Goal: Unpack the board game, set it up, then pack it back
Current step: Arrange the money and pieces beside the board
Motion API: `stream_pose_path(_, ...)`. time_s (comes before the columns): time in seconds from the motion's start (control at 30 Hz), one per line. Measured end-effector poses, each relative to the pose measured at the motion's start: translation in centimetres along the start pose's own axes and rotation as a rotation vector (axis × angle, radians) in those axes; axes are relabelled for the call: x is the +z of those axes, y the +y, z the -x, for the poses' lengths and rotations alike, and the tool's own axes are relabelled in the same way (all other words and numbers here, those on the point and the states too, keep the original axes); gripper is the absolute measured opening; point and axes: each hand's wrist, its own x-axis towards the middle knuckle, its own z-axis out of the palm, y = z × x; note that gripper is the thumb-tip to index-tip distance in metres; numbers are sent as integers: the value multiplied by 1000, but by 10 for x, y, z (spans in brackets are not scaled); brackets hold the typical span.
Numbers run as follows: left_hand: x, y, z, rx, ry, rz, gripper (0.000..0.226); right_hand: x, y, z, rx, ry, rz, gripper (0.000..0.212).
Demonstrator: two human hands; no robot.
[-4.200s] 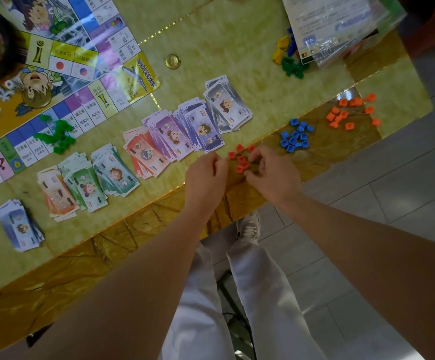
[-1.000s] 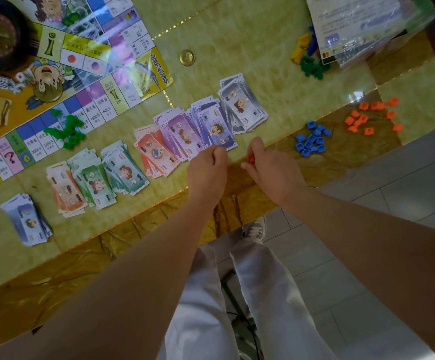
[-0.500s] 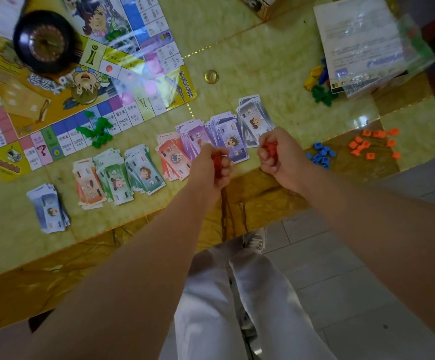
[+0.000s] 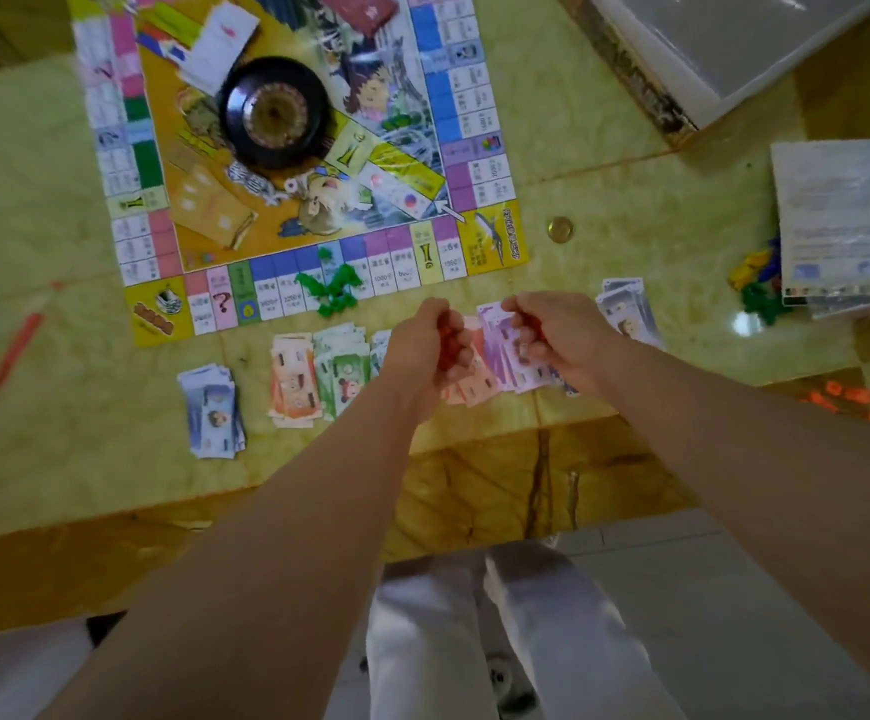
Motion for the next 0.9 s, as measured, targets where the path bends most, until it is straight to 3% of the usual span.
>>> stream_pose_path(0.13,-36,28,-7,81,75,-128,41,45,-24,-5,-22,34,164,32)
stream_pose_path(0.57,-125,97,-28,120,200,40,30,166,-60,-36,10,-104,297,30)
stream_pose_path(0.73,-164,112,-40,115,322,145,11,212,-67,-45,22,-198,345,25)
stream_pose_path(0.9,-203,127,-64,168,401,122,17,260,-75,-57,-12,-232,410,16)
